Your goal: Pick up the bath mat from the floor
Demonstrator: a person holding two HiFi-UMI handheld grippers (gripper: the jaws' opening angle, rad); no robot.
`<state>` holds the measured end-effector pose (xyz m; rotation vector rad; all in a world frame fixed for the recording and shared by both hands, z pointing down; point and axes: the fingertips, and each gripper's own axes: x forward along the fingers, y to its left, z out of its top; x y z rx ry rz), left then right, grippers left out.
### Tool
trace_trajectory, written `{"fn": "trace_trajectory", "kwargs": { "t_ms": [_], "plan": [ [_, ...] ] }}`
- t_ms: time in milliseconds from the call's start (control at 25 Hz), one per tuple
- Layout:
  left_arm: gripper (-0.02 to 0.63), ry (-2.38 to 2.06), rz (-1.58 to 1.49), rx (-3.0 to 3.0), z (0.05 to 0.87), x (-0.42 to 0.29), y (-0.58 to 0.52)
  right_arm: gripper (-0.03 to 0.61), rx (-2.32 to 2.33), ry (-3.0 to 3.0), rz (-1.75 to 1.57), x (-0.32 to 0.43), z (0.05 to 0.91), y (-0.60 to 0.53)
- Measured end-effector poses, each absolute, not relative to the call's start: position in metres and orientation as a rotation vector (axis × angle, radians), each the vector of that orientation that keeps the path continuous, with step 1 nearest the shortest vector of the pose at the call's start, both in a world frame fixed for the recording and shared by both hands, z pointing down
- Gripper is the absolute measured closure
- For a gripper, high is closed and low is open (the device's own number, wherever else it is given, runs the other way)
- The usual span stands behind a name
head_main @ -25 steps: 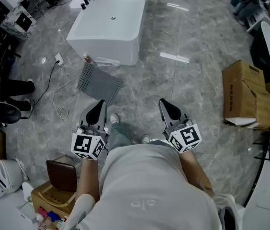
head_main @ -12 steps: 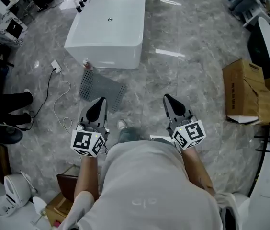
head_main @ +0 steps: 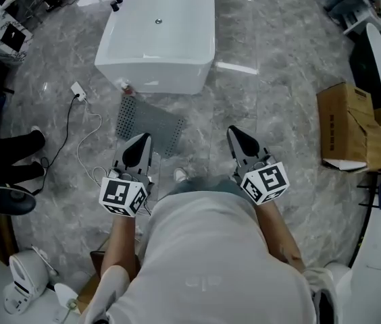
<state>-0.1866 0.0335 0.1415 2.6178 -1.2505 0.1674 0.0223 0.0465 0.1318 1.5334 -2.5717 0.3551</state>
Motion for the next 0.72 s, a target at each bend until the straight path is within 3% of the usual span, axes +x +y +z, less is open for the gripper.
{"fn": "trace_trajectory", "kwargs": {
  "t_ms": [720],
  "plan": [
    [0.598,-1.216,0.299,2.436,0.216,-0.205,-0.018,0.552,1.415,-2.522,0.471,0.005,0.177,-0.020]
  ]
}}
